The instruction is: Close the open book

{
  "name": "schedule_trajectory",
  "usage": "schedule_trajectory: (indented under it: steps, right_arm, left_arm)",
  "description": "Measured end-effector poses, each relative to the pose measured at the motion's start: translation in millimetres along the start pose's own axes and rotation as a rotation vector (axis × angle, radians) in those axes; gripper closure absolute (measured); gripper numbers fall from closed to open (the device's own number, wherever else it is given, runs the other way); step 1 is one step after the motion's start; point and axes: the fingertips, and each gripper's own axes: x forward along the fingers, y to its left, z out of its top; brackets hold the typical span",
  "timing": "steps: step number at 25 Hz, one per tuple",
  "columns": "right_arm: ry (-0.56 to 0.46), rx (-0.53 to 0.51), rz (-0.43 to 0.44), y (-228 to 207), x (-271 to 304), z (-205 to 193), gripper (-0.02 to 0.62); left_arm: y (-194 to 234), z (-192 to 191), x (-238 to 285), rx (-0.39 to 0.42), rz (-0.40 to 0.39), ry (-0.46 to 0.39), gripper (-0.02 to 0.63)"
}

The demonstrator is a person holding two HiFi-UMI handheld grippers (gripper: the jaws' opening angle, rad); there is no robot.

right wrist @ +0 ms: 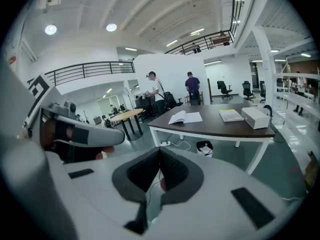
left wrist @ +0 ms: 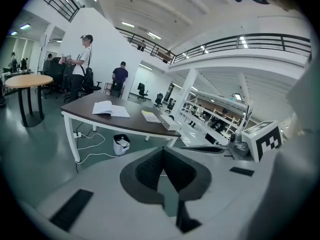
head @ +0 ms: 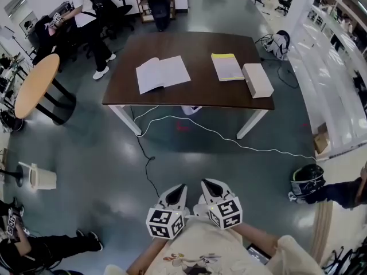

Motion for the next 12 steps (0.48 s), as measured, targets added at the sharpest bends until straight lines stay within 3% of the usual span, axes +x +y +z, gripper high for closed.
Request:
schedule_trajectory:
  steps: [5,12]
  right_arm:
    - [0.003,0.044,0.061,-9,-2,-2,0.589]
    - [0.037,0.028,0.099,-19,2,-18,0.589]
  left_arm:
    - [-6,-4,7,-0.02,0.015,-0.004,0.6]
    - [8,-18,3,-0.064,0.148,-0.002,0.6]
